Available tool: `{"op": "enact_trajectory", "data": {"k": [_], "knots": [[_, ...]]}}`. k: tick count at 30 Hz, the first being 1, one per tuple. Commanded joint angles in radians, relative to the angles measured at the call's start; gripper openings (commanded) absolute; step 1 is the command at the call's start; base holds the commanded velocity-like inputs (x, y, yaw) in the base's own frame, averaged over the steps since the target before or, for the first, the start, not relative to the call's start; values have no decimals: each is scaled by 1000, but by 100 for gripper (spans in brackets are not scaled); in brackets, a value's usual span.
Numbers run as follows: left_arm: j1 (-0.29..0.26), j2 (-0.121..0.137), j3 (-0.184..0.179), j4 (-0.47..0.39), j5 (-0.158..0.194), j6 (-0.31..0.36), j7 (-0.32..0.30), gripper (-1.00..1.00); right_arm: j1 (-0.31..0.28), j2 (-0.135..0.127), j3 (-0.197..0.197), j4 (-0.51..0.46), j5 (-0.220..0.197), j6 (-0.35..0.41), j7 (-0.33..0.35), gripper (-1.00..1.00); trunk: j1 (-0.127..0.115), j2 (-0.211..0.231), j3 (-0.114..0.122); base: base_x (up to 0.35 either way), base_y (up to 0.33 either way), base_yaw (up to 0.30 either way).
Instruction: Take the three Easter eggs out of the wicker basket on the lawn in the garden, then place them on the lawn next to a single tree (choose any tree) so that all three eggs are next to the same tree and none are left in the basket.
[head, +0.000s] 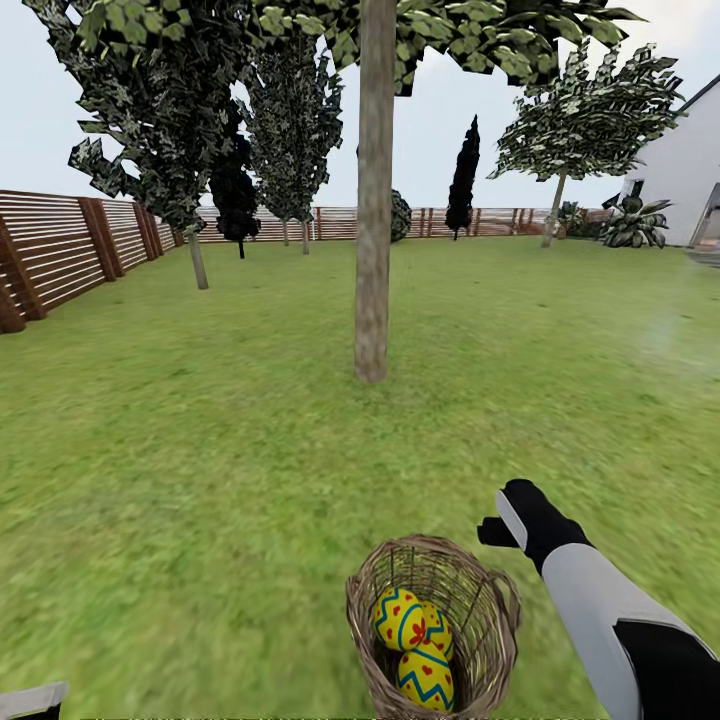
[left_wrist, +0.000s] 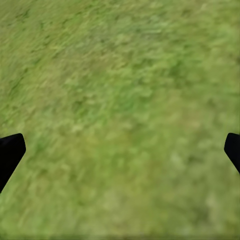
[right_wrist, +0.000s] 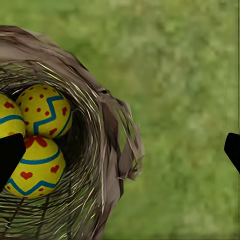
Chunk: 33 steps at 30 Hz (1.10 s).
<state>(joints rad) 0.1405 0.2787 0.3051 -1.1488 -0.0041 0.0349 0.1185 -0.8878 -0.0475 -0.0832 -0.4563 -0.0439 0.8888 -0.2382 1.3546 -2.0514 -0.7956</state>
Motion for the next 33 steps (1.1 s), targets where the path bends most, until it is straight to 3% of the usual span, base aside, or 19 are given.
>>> {"op": "enact_trajectory", "data": {"k": [1, 9, 22, 27, 33], "knots": [[0, 0, -1, -2, -1, 4, 4, 100, 0, -3, -3, 1, -6, 4, -5, 100, 4, -8, -4, 0, 0, 0], [0, 0, -3, -1, -1, 2, 4, 100, 0, -28, -3, 42, -9, 4, -2, 100, 35, -64, -29, 0, 0, 0], [0, 0, -3, -2, -2, 6, 4, 100, -1, -31, -1, 57, -10, 8, 4, 100, 35, -64, -29, 0, 0, 0], [1, 0, -3, -2, -2, 5, 4, 100, -2, -31, 1, 57, -10, 9, 5, 100, 54, -99, -45, 0, 0, 0], [0, 0, -3, -2, -3, 5, 4, 100, -28, -32, -1, 57, -10, 9, 5, 100, 54, -99, -45, 0, 0, 0]]}}
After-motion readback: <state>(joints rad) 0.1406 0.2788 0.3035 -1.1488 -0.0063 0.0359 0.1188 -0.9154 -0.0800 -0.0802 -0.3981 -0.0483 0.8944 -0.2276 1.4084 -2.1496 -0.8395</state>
